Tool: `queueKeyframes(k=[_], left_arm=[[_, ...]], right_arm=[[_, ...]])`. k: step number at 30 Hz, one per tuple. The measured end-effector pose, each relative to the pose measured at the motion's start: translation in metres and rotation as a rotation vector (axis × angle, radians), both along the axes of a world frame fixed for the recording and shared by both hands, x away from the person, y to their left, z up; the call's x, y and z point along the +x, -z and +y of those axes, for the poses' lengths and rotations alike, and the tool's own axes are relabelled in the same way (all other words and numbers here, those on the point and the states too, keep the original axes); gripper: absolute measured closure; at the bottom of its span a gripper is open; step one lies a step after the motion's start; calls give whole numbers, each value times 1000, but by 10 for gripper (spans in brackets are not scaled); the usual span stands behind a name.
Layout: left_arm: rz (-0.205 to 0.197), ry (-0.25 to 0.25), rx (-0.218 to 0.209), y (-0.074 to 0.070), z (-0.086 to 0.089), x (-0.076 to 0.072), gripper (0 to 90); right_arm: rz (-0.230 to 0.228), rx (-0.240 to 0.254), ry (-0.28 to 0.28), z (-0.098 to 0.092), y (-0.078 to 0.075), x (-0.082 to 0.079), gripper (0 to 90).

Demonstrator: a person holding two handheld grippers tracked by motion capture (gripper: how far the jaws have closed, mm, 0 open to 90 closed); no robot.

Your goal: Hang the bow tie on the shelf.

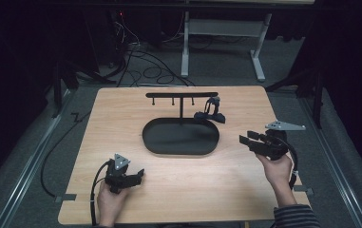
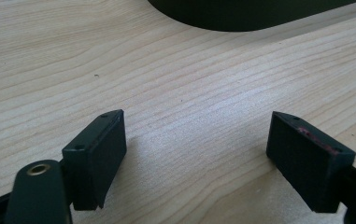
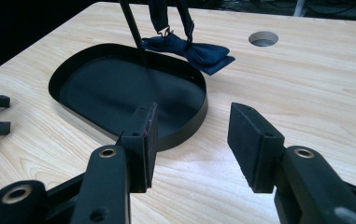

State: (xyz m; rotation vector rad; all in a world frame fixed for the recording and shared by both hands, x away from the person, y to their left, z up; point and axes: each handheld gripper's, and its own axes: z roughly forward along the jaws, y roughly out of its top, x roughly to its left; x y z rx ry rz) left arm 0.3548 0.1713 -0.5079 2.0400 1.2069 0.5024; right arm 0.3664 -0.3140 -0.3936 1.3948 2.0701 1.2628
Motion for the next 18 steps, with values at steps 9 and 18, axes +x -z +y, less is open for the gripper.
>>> queueKeyframes(k=[9, 18], left_arm=[[0, 0, 0, 0, 0, 0, 204], [0, 0, 0, 0, 0, 0, 204]], right_arm=[[25, 17, 8, -3, 15, -5, 533], [13, 30, 24, -1, 23, -9, 542]])
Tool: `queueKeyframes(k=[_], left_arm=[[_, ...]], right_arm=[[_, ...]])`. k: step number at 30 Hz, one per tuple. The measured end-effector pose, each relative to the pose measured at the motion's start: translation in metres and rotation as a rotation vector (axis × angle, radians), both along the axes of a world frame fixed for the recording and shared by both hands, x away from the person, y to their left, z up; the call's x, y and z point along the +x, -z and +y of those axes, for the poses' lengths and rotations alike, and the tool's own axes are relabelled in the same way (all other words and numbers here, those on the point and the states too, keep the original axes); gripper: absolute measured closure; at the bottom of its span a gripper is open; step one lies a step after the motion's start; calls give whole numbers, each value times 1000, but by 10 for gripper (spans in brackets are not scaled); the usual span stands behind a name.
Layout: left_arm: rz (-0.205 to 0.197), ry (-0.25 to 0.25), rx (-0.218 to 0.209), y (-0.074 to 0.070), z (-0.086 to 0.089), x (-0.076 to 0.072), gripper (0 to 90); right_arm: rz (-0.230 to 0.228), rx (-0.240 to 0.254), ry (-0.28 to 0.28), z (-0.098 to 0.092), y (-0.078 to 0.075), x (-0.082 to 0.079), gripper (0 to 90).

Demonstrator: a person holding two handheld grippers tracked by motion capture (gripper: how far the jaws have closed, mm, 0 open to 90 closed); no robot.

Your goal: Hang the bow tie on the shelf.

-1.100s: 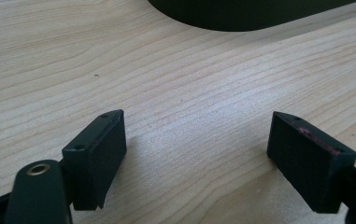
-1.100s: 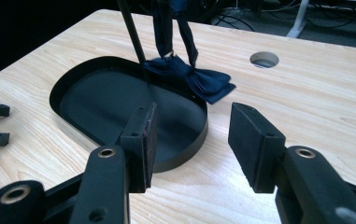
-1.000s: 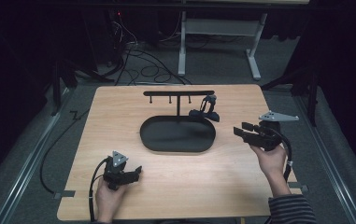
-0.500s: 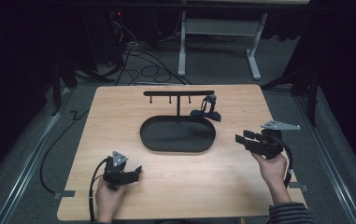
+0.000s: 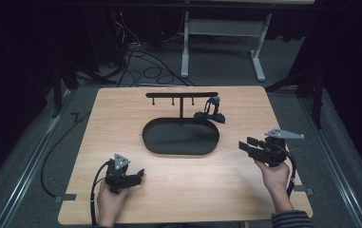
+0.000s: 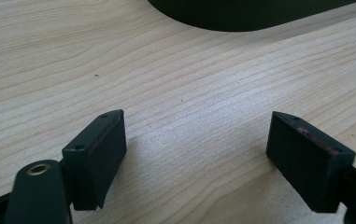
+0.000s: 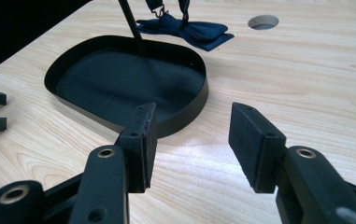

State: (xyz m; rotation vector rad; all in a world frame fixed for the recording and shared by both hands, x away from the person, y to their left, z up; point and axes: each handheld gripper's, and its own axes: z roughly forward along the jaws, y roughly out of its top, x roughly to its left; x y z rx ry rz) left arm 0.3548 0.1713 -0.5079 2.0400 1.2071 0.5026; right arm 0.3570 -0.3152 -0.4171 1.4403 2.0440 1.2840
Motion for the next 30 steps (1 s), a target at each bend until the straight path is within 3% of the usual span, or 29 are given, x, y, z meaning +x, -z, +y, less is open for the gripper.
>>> queueKeyframes(k=[30], left_arm=[[0, 0, -1, 0, 0, 0, 205]], right_arm=[[38, 46, -32, 10, 23, -3, 594]])
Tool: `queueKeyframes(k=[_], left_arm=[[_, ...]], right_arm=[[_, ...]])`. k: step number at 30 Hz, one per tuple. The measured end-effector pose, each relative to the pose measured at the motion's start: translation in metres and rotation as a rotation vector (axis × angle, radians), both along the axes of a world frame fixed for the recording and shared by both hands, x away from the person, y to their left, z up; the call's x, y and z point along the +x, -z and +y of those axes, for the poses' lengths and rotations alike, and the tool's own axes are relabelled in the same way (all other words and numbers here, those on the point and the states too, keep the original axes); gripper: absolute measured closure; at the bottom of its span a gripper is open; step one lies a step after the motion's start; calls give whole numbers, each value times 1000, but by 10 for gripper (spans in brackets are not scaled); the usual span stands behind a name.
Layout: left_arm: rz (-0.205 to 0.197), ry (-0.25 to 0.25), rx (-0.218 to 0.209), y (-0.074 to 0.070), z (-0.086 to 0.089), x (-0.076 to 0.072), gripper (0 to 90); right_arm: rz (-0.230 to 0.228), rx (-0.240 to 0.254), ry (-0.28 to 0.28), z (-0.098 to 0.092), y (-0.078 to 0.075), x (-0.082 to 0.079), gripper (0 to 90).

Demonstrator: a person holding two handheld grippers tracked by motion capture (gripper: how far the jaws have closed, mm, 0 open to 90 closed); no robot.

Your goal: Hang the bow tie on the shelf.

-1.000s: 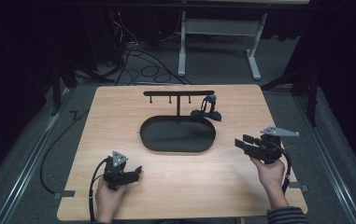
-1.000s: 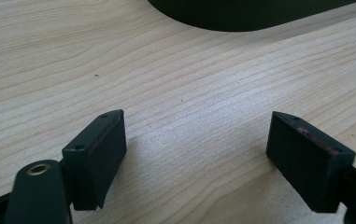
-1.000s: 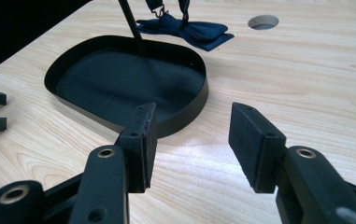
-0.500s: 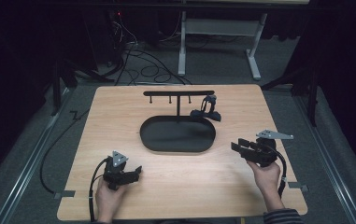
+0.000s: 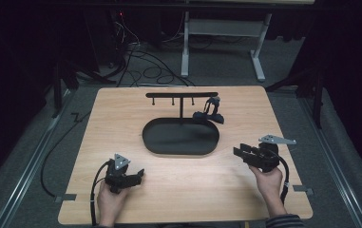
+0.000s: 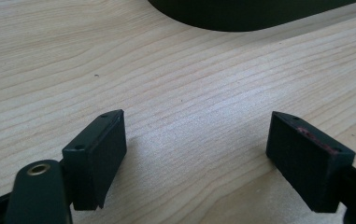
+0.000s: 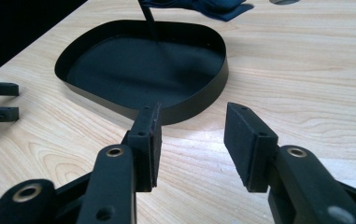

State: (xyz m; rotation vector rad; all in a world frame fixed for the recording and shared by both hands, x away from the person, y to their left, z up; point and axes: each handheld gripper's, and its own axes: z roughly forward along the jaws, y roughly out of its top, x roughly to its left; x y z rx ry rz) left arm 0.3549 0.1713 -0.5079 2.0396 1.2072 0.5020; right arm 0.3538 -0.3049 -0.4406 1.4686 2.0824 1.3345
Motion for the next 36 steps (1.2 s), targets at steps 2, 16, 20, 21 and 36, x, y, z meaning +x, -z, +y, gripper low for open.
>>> queueKeyframes(k=[2, 16, 20, 21, 36], left_arm=[[0, 0, 0, 0, 0, 0, 205], [1, 0, 0, 0, 0, 0, 205], [1, 0, -1, 0, 0, 0, 205], [1, 1, -1, 0, 0, 0, 205], [1, 0, -3, 0, 0, 0, 204]], right_arm=[[12, 8, -8, 1, 1, 0, 599], [38, 28, -51, 18, 16, 1, 597], [54, 35, -65, 24, 23, 2, 596], [58, 39, -66, 26, 25, 2, 597], [67, -29, -100, 49, 42, 1, 589]])
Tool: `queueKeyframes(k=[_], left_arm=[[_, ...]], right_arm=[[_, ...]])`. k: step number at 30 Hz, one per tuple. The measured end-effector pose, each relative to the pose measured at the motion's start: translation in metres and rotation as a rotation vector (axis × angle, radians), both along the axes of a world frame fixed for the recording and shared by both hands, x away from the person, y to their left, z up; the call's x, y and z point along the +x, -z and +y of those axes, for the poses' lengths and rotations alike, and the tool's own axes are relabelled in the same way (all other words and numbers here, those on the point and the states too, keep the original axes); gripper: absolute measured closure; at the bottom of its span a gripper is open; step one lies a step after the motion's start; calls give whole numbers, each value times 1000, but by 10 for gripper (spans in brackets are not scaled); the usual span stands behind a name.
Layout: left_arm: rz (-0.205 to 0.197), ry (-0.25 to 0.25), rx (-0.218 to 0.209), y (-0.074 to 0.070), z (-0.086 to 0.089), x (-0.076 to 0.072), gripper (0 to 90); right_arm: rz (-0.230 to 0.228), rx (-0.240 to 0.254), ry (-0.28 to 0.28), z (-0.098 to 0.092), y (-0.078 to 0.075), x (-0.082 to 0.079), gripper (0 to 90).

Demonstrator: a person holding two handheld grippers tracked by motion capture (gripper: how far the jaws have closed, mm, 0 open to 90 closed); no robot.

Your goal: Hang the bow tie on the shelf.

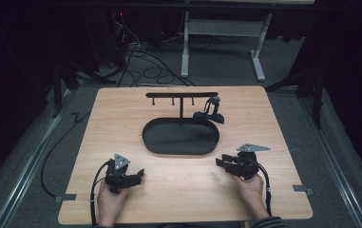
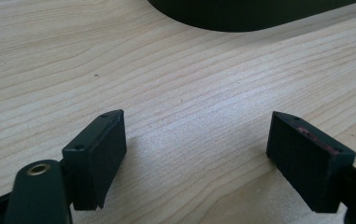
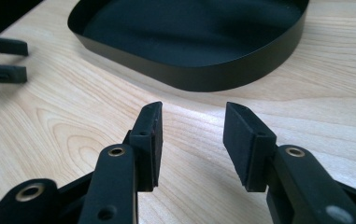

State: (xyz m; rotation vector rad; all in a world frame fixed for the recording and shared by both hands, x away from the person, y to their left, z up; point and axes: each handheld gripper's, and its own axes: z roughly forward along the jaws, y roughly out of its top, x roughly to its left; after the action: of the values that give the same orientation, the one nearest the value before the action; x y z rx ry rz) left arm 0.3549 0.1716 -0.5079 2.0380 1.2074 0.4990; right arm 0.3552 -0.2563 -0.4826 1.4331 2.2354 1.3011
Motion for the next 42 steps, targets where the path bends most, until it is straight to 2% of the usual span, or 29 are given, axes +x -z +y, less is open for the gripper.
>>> queueKeyframes(k=[5, 12, 17, 20, 42], left_arm=[[0, 0, 0, 0, 0, 0, 203], [0, 0, 0, 0, 0, 0, 202], [0, 0, -1, 0, 0, 0, 202], [0, 0, -1, 0, 0, 0, 202], [0, 1, -1, 0, 0, 0, 201]], right_arm=[[-4, -40, -23, 9, 5, 0, 585], [1, -55, -29, 16, 10, 1, 579], [-17, -122, -32, 22, 12, 1, 556], [-16, -143, -34, 24, 15, 2, 553], [-68, -217, -30, 41, 20, 4, 521]])
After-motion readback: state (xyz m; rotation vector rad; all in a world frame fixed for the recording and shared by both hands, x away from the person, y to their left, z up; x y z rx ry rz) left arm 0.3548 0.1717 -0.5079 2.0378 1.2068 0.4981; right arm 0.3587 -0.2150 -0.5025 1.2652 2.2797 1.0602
